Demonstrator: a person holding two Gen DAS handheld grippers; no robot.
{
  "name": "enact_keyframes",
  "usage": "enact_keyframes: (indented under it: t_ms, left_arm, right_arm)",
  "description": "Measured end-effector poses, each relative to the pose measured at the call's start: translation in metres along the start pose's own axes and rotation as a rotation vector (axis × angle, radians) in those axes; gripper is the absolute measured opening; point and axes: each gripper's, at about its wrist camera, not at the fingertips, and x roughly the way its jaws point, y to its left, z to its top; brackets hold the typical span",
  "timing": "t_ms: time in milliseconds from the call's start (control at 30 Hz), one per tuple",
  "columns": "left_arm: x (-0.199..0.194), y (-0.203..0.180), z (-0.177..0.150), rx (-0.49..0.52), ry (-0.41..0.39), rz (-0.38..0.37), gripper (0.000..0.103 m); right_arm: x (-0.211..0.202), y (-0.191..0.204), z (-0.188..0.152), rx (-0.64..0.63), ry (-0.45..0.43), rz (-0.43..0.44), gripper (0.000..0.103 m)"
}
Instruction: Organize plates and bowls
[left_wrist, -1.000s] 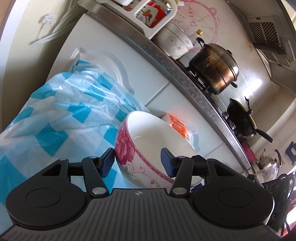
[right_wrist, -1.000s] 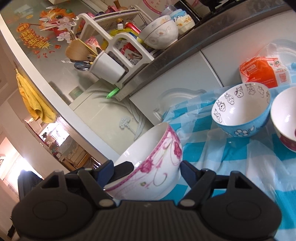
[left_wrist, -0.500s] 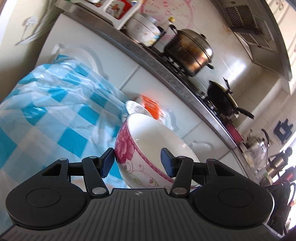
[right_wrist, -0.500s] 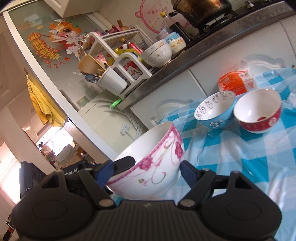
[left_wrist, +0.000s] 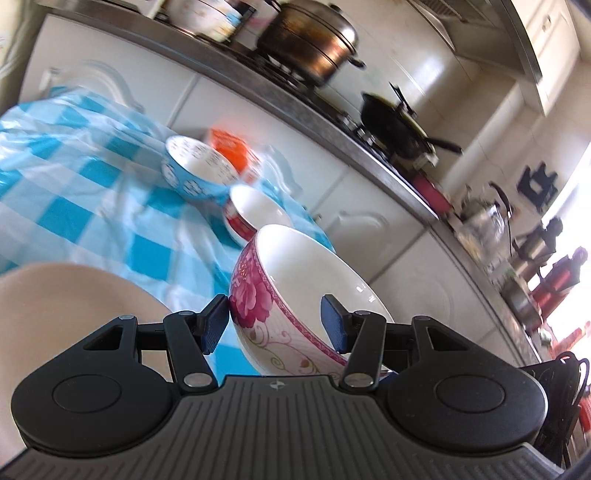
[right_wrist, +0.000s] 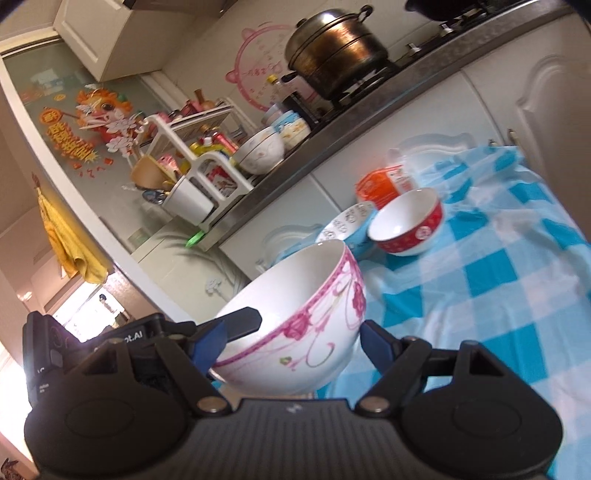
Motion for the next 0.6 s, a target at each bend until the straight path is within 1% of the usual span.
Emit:
enact_keyframes:
  t_ms: [167,300,400,533,600]
  left_arm:
    - [0.018,-0.014,-0.021,0.033,0.058,0.005,0.061]
    - [0.031,-0.023,-0.038,0.080,0.094,0.033,0.061]
    - [0.041,-0.023,-0.045,0.092,0.121,0.051,0.061]
    - [0.050,-0.023,-0.054,0.111,0.143,0.068,0.061]
    - [0.049,-0.025,-0.058,0.129,0.132,0.073,0.060]
  right_arm:
    - [-0.020,-0.020,-0.010,0.035,-0.027,-0.047,0.080]
    - [-0.027,-0.035,-0.021,0.054,-0.025,-0.085,0.080]
    - [-0.029,-0.048,-0.029,0.078,-0.019,-0.105,0.080]
    - [-0.029,-0.061,-0.036,0.103,-0.009,-0.124,0.080]
    - [-0.029,-0.063,-0.039,0.107,-0.002,-0.128,0.080]
